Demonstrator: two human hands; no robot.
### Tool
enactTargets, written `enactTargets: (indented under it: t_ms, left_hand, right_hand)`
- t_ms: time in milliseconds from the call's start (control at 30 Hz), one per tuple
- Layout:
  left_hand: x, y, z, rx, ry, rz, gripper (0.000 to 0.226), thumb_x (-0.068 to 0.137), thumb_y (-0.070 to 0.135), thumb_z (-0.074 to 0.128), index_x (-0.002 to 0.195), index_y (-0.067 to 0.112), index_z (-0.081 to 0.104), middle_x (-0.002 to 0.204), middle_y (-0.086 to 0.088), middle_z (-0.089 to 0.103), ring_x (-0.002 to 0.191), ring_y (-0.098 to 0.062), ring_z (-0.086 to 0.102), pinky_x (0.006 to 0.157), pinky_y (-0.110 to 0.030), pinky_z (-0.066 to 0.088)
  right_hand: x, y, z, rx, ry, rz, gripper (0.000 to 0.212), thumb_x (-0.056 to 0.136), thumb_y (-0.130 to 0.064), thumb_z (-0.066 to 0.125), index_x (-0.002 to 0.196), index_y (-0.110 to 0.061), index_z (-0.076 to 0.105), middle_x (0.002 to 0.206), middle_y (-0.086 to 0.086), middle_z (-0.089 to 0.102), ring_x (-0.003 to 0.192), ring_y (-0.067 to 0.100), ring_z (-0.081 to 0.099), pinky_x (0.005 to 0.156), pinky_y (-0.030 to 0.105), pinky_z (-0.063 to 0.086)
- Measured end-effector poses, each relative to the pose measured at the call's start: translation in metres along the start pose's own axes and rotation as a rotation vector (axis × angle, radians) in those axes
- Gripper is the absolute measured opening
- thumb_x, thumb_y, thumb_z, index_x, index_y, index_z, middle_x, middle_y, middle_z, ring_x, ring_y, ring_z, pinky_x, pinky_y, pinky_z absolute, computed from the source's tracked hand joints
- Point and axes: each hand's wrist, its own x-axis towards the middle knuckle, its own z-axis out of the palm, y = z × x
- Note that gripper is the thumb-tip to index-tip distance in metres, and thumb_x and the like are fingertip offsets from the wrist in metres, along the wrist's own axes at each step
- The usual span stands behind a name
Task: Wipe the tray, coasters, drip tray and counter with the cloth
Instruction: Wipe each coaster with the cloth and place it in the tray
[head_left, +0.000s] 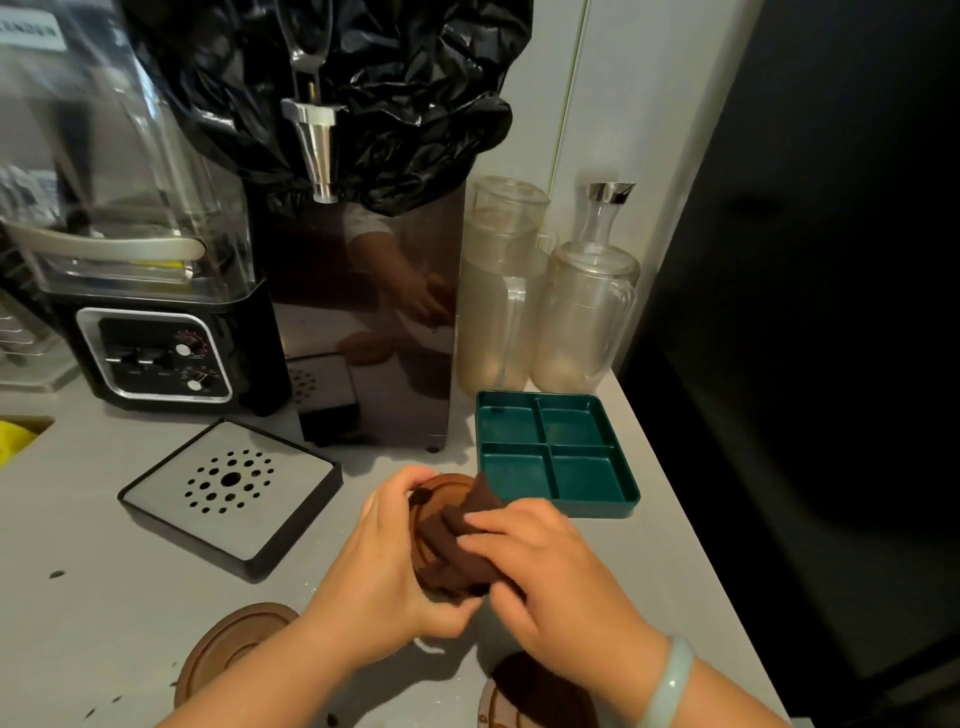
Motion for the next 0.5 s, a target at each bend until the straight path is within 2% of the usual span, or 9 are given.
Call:
enactTargets:
  t_ms: [67, 167, 233, 333, 400, 500]
  left_hand:
    - [0.0, 0.006, -0.005, 0.003, 0.035, 0.07, 0.103, 0.049, 0.049, 0.085, 0.126, 0.055, 0.017, 0.127, 0.019, 0.041, 0.117, -0.006, 0.049, 0.095, -0.011, 0.039]
    - [0.005, 0.016, -0.008, -0.008, 0.097, 0.195, 0.102, 0.052, 0.042, 0.087, 0.132, 0.042, 0.024, 0.133, 0.017, 0.039, 0.119, -0.013, 0.051, 0.096, -0.015, 0.041]
    - [0.009, 0.02, -0.013, -0.008, 0.124, 0.259, 0.102, 0.051, 0.038, 0.087, 0.131, 0.042, 0.024, 0.136, 0.015, 0.037, 0.121, -0.015, 0.05, 0.097, -0.02, 0.043]
    - [0.012, 0.025, -0.02, 0.007, 0.137, 0.317, 0.099, 0.052, 0.037, 0.085, 0.13, 0.036, 0.025, 0.137, 0.006, 0.037, 0.122, -0.02, 0.05, 0.099, -0.028, 0.044]
    - [0.013, 0.028, -0.022, 0.008, 0.133, 0.327, 0.094, 0.052, 0.037, 0.083, 0.129, 0.027, 0.028, 0.136, 0.0, 0.039, 0.124, -0.021, 0.048, 0.101, -0.028, 0.042]
    - [0.013, 0.034, -0.026, -0.005, 0.083, 0.327, 0.093, 0.051, 0.037, 0.081, 0.128, 0.025, 0.028, 0.137, -0.008, 0.038, 0.126, -0.021, 0.045, 0.104, -0.023, 0.038]
  right_hand:
    - [0.004, 0.004, -0.013, -0.109, 0.063, 0.017, 0.039, 0.074, -0.01, 0.066, 0.112, -0.015, 0.067, 0.118, 0.005, 0.062, 0.108, 0.028, 0.054, 0.091, 0.041, 0.048]
    - [0.01, -0.004, -0.019, -0.107, 0.165, 0.036, 0.036, 0.075, -0.011, 0.065, 0.111, -0.013, 0.067, 0.115, 0.008, 0.059, 0.108, 0.025, 0.05, 0.092, 0.034, 0.045]
    - [0.01, -0.012, -0.02, -0.068, 0.167, -0.009, 0.034, 0.076, -0.015, 0.061, 0.109, -0.015, 0.067, 0.113, 0.006, 0.058, 0.107, 0.021, 0.047, 0.093, 0.029, 0.041]
    - [0.007, -0.017, -0.029, -0.129, 0.16, -0.023, 0.032, 0.073, -0.02, 0.06, 0.104, -0.017, 0.069, 0.107, 0.002, 0.058, 0.101, 0.021, 0.051, 0.087, 0.029, 0.044]
    - [0.006, -0.019, -0.035, -0.143, 0.175, -0.003, 0.03, 0.073, -0.023, 0.058, 0.1, -0.018, 0.071, 0.102, 0.0, 0.058, 0.096, 0.02, 0.052, 0.082, 0.026, 0.044]
    - [0.006, -0.03, -0.036, 0.045, 0.134, 0.008, 0.031, 0.074, -0.026, 0.055, 0.1, -0.025, 0.071, 0.103, -0.011, 0.053, 0.098, 0.01, 0.046, 0.086, 0.011, 0.036]
